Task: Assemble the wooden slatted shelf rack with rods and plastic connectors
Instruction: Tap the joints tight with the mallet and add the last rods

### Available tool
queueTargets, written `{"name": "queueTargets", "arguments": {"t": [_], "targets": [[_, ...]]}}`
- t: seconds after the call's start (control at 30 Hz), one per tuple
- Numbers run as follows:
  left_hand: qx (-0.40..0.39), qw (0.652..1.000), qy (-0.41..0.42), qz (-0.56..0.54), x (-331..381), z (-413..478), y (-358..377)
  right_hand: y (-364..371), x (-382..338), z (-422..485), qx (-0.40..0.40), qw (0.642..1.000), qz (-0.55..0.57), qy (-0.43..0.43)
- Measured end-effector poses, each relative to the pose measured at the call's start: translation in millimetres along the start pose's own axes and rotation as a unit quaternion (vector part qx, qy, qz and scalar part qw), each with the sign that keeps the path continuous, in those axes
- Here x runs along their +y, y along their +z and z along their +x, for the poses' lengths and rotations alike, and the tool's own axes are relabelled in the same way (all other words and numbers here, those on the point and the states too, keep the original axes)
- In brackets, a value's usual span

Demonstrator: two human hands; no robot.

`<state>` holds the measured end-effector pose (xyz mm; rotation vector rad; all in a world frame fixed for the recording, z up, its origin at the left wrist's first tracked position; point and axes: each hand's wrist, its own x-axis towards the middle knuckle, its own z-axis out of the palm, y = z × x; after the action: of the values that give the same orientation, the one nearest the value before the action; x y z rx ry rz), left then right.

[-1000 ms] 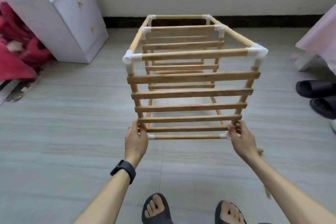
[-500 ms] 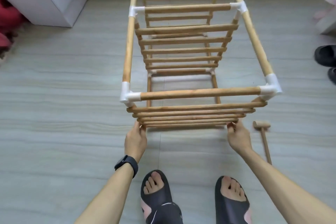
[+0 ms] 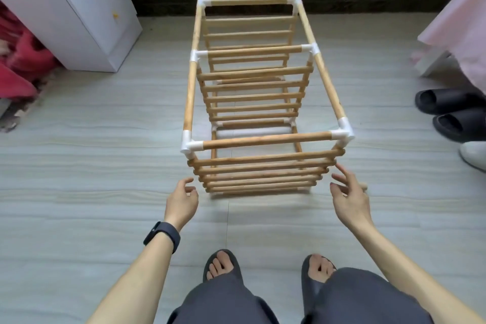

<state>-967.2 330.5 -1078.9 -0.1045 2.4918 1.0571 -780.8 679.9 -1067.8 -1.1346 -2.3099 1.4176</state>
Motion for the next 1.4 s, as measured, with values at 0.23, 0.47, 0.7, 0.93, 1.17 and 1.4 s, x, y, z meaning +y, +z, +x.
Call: {"name": "queueTargets", "arguments": {"t": [0.23, 0.47, 0.7, 0.93, 1.17, 1.4], "targets": [[0.068, 0.977, -0.005, -0.202, 105, 25, -100, -49, -101, 62, 0.064, 0.984, 0.168, 0.019], [-0.028, 0.996, 0.032, -0.079, 209, 44, -102, -37, -212, 123, -0.118, 0.991, -0.002, 0.060], [0.144, 0.988, 0.048, 0.029, 187, 74, -53, 0, -198, 147, 0.017, 0.983, -0.180, 0.021], [0.134, 0.989, 0.028, -0.051, 175, 59, -56, 1, -200, 135, 0.034, 0.973, -0.226, -0.013], [0.165, 0.983, 0.055, -0.063, 148, 7, -52, -12, -177, 89, 0.066, 0.976, -0.201, -0.055], [0.139, 0.983, 0.061, -0.107, 145, -29, -61, -25, -159, 36, 0.089, 0.982, -0.138, -0.089]]}}
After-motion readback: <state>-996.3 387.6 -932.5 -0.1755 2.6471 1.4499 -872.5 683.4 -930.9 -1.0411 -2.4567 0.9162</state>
